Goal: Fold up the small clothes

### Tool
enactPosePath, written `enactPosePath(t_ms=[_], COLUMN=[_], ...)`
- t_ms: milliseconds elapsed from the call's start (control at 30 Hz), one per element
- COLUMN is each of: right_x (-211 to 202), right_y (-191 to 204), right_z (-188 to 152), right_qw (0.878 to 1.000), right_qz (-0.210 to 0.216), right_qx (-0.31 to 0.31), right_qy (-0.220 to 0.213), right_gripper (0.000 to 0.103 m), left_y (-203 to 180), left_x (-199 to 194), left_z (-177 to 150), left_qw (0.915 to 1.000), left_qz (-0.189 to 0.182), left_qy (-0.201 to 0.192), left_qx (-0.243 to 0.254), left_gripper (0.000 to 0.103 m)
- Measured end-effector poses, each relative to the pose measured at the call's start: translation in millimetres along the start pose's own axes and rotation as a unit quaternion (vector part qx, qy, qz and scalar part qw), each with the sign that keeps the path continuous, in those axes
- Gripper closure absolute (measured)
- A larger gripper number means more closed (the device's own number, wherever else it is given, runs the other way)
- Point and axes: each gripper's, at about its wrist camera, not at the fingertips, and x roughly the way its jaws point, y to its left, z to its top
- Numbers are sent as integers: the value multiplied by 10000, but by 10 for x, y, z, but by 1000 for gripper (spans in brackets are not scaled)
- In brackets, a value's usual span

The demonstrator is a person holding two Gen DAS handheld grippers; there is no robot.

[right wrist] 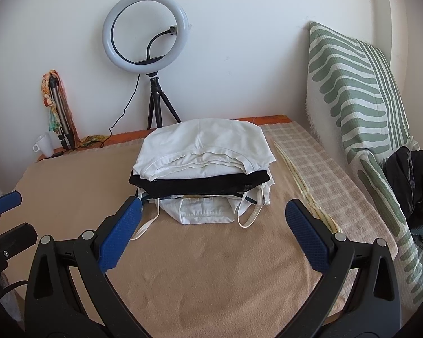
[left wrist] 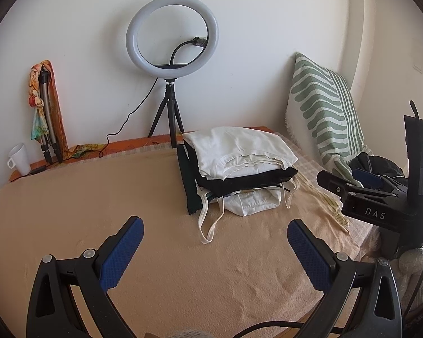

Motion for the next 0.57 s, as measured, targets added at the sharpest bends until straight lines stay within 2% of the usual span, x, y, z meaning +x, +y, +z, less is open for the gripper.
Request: enactPosePath(t_ms=[567], right_x=[76], right_y=[-108], right_z=[-37], right_qw=[10000], right_qz=[-35], right_qx=[-44], right_qy=[74], right_gripper=[0], left_y=[-26], left_x=[42], left_z=[-42], left_qw=[10000], left_qz=[-4], left_qy=[-7], left_qx=[57], left_gripper=[0])
